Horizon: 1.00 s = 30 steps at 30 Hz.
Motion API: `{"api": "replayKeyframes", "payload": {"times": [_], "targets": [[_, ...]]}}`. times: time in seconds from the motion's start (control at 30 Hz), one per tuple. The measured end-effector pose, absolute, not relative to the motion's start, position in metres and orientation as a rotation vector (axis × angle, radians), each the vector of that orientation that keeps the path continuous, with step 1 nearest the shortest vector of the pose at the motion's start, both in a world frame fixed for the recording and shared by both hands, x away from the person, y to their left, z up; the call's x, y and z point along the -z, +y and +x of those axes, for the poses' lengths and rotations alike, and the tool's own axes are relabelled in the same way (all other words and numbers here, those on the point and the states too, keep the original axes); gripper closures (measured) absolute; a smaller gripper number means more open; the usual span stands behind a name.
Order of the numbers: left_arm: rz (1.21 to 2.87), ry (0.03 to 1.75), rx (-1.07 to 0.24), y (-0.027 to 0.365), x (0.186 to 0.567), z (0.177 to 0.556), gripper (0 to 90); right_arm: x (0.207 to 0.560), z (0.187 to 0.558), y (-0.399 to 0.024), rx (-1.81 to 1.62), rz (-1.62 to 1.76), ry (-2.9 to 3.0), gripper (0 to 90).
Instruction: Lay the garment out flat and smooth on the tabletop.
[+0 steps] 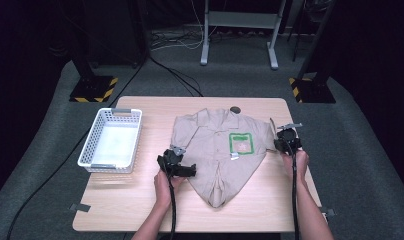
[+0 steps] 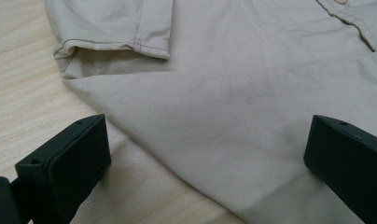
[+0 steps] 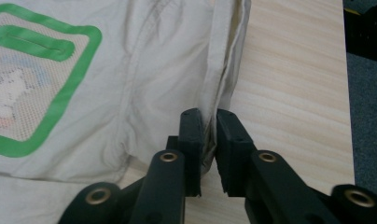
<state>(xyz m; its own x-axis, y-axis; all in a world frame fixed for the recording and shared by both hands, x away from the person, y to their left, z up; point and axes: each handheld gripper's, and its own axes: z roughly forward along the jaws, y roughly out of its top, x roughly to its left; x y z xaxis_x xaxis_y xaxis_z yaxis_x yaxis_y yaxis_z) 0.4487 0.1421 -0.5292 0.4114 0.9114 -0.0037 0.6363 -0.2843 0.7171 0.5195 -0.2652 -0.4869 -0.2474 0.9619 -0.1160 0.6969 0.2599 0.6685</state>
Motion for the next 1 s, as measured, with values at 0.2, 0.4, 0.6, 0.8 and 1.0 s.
{"api": "replayKeyframes", "payload": {"times": [0.2, 0.4, 0.6, 0.8, 1.0], "targets": [[2.025, 1.31, -0.549, 0.142, 0.529, 0.449, 0.4, 0.489, 0.517, -0.278, -0.681, 1.563, 1.992, 65.3], [2.025, 1.31, -0.549, 0.142, 0.529, 0.449, 0.4, 0.486, 0.513, -0.287, -0.711, 1.611, 1.965, 41.3], [2.025, 1.31, -0.549, 0.142, 0.529, 0.449, 0.4, 0.489, 0.509, -0.285, -0.758, 1.601, 1.977, 24.0], [2.026, 1.308, -0.548, 0.142, 0.529, 0.449, 0.4, 0.491, 0.505, -0.274, -0.819, 1.563, 2.012, 11.2], [2.027, 1.306, -0.546, 0.142, 0.529, 0.449, 0.4, 0.494, 0.497, -0.256, -0.874, 1.504, 2.063, 4.5]]}}
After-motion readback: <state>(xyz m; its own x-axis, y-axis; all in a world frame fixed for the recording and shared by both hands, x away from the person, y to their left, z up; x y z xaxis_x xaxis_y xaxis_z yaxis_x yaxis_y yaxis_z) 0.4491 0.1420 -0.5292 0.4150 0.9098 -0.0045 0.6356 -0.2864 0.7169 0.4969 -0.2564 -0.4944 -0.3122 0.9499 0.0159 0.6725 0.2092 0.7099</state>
